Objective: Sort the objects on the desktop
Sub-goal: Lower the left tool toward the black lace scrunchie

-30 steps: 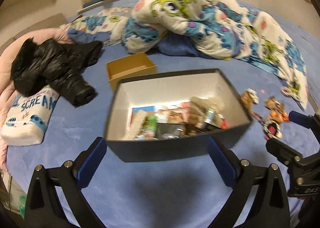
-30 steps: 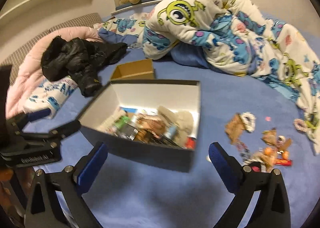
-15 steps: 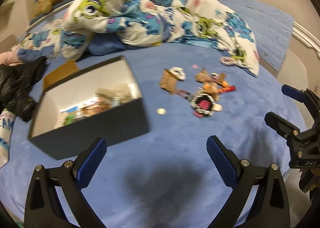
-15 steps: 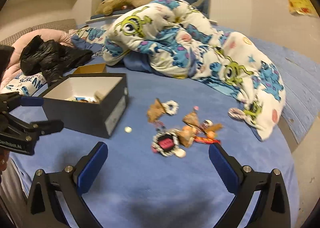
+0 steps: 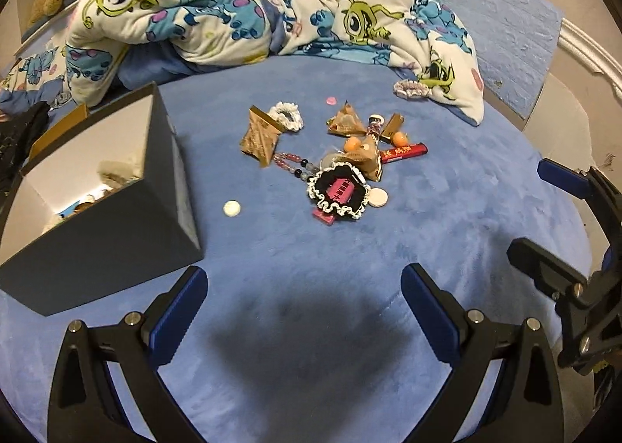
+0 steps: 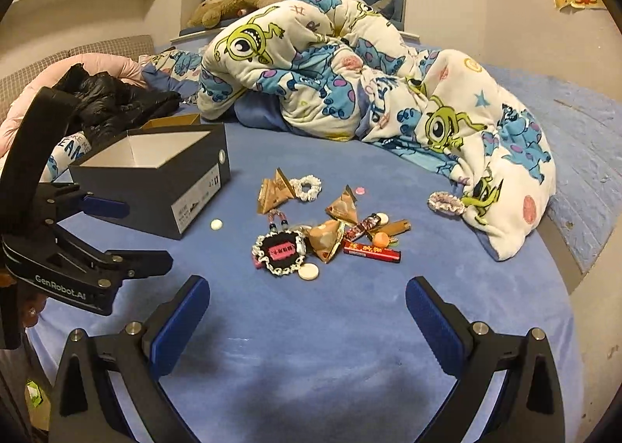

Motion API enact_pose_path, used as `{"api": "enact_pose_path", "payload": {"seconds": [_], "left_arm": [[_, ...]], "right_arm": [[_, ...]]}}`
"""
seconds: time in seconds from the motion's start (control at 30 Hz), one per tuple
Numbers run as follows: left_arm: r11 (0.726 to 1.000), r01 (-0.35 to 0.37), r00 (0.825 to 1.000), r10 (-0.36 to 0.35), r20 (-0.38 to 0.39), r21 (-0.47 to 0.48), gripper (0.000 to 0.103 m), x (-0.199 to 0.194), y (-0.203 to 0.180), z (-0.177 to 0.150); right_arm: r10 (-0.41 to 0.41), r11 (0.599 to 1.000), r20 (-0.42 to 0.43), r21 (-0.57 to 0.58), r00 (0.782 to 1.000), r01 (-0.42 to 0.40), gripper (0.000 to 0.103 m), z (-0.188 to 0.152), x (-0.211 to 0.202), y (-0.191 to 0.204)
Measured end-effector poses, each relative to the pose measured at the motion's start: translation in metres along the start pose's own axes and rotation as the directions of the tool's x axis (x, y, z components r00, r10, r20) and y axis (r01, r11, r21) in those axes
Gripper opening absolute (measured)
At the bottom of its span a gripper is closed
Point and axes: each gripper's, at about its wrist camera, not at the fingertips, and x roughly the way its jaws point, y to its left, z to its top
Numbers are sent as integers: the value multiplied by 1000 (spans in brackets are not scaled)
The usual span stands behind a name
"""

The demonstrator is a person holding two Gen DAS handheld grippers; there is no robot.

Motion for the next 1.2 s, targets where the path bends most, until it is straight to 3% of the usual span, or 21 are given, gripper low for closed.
{"api": "enact_pose_path", "payload": {"seconds": [0.4,0.6,0.83,0.97,1.03,1.2], "left_arm": [[999,35,999,-35,-31,21,99,60,-12,21],[997,50,997,-47,-55,64,88,88,-14,32],[998,60,994,-58,-88,18,86,118,-3,39],[998,63,993,-61,-103,16,86,130,-2,42],[998,66,992,-64,-110,14,79,134,-1,44],[998,64,989,-62,-135,10,74,143,1,47]], "right_arm": [[47,997,-33,-54,998,-49,100,-13,51,-13],[100,993,-77,-55,992,-105,92,-16,84,-27],[141,987,-189,-53,972,-153,72,-20,120,-32],[142,984,-222,-78,965,-162,72,-19,134,-27],[144,981,-237,-95,961,-170,72,-18,140,-23],[144,977,-279,-115,949,-182,69,-17,155,-17]]}}
